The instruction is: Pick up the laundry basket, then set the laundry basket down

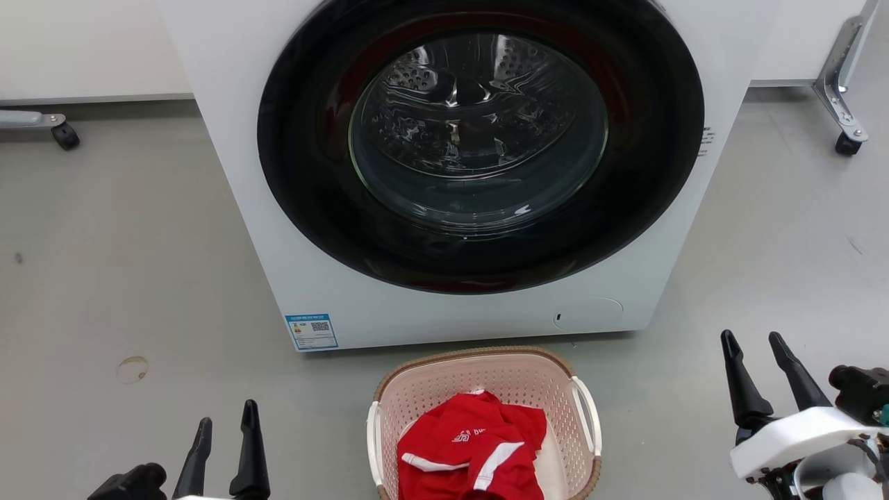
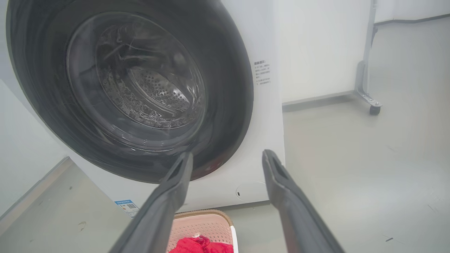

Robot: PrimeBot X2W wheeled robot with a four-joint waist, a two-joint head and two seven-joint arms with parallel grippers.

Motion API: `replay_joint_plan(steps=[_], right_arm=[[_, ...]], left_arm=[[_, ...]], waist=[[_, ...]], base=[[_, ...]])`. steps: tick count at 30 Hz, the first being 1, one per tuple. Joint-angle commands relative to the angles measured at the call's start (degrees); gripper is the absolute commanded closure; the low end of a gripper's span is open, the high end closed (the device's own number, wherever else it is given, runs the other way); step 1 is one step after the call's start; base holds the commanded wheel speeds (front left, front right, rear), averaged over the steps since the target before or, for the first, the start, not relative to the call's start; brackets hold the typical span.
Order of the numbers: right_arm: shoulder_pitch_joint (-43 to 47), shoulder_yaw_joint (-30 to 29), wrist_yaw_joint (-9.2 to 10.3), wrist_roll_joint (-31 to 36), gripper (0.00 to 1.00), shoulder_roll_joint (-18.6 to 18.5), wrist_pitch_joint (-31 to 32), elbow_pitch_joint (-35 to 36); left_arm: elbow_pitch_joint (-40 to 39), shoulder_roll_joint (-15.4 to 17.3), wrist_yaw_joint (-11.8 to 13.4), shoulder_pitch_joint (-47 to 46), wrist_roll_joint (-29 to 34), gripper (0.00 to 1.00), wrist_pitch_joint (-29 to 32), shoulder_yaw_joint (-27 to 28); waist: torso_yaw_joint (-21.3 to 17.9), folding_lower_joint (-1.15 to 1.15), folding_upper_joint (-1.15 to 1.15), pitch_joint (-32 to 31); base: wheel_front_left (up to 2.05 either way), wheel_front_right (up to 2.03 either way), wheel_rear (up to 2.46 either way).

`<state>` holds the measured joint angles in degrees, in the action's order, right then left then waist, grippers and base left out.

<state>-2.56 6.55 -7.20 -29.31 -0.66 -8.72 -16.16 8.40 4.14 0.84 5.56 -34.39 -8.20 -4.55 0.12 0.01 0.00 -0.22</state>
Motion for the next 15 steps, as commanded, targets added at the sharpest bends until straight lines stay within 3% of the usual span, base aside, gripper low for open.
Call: replay_joint_plan(steps=[1,15], right_arm=[[-3.42,1.23,-0.2,2.13,0.0,-1.42,-1.39,1.79],[-3.69,3.44,-0.24,11.12,0.0,-1.8,-3.73,2.14]], left_arm=[[-2.0,0.77,0.68,-1.16,2.21,0.0,-0.84,0.89],[-3.8,1.76,2.55,-0.17,10.95,0.0,-2.81,-0.79]], waist=[[0.1,0.0,0.0,-0.05],[0.2,0.0,0.0,-0.28]], base=[[0.0,0.0,0.0],[0.0,0.0,0.0]])
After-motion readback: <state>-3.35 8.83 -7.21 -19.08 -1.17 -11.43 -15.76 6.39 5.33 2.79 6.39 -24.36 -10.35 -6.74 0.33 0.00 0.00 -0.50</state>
